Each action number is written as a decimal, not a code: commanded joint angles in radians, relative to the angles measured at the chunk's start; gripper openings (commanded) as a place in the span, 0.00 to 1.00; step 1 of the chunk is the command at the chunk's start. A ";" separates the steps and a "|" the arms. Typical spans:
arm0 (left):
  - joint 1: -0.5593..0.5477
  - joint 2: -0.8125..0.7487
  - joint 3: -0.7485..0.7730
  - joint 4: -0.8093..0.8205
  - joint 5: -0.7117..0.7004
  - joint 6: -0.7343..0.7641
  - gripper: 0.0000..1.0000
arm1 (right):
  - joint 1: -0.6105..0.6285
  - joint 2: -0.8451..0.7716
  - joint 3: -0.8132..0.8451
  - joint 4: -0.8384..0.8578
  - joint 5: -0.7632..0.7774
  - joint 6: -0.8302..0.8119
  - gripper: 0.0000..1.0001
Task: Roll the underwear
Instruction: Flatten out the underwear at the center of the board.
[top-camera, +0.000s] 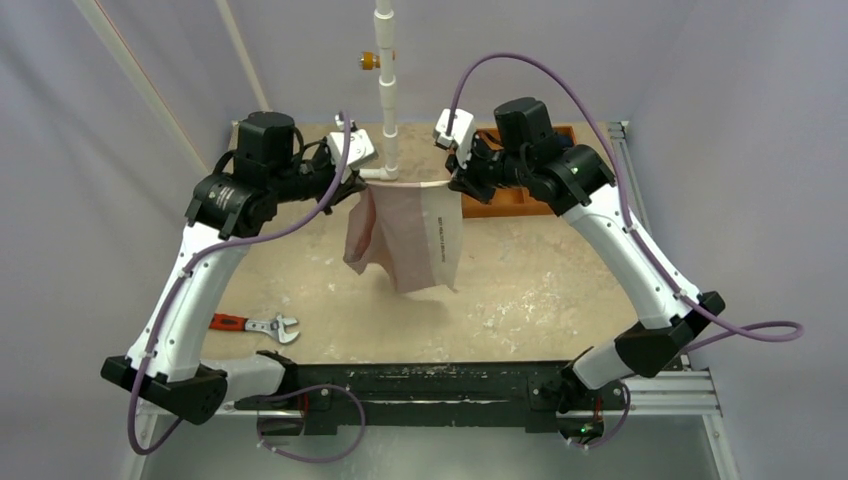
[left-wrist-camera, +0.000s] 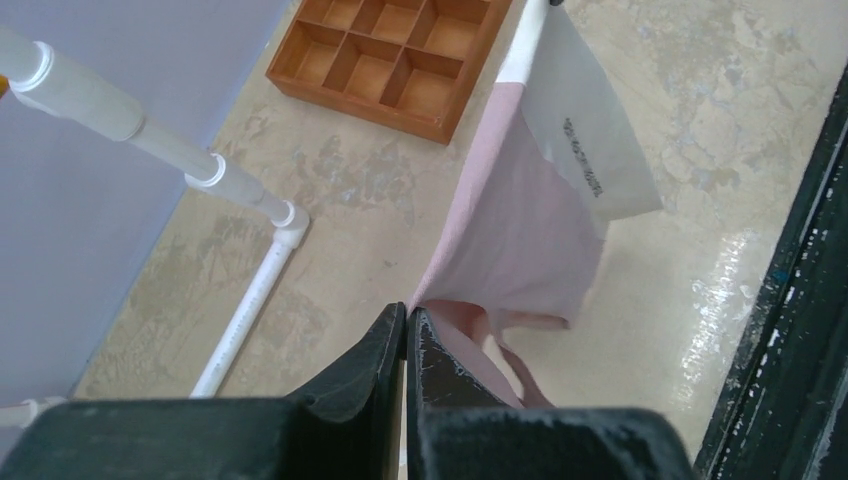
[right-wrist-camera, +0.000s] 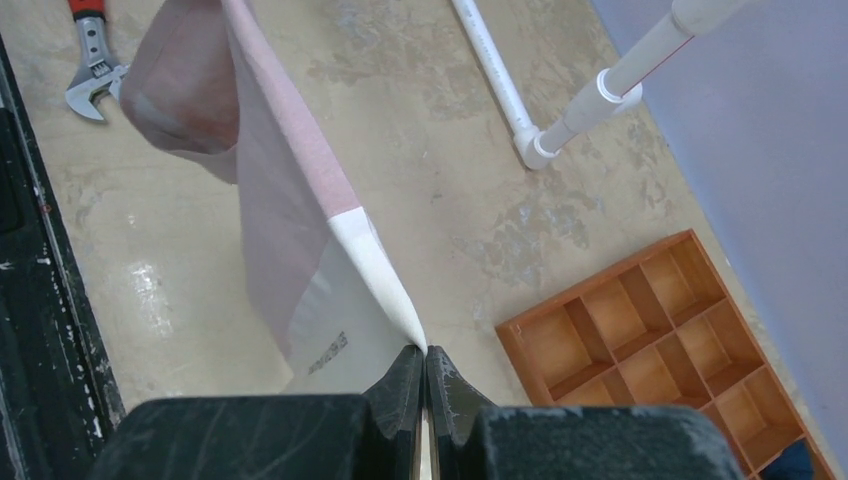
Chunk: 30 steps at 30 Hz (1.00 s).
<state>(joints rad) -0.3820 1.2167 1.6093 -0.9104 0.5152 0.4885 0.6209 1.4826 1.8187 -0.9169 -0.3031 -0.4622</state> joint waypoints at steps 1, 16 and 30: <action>0.000 0.065 0.079 0.036 -0.080 -0.020 0.00 | -0.004 0.041 0.073 0.057 0.036 0.027 0.00; -0.160 -0.017 0.025 -0.039 -0.133 0.047 0.00 | 0.016 -0.060 -0.002 -0.021 -0.118 -0.056 0.00; -0.427 -0.149 -0.023 -0.233 -0.178 -0.015 0.00 | 0.070 -0.270 -0.174 -0.074 -0.228 -0.087 0.00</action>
<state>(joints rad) -0.7967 1.0813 1.5448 -1.0920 0.3523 0.5076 0.6991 1.2518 1.6451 -0.9939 -0.5163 -0.5533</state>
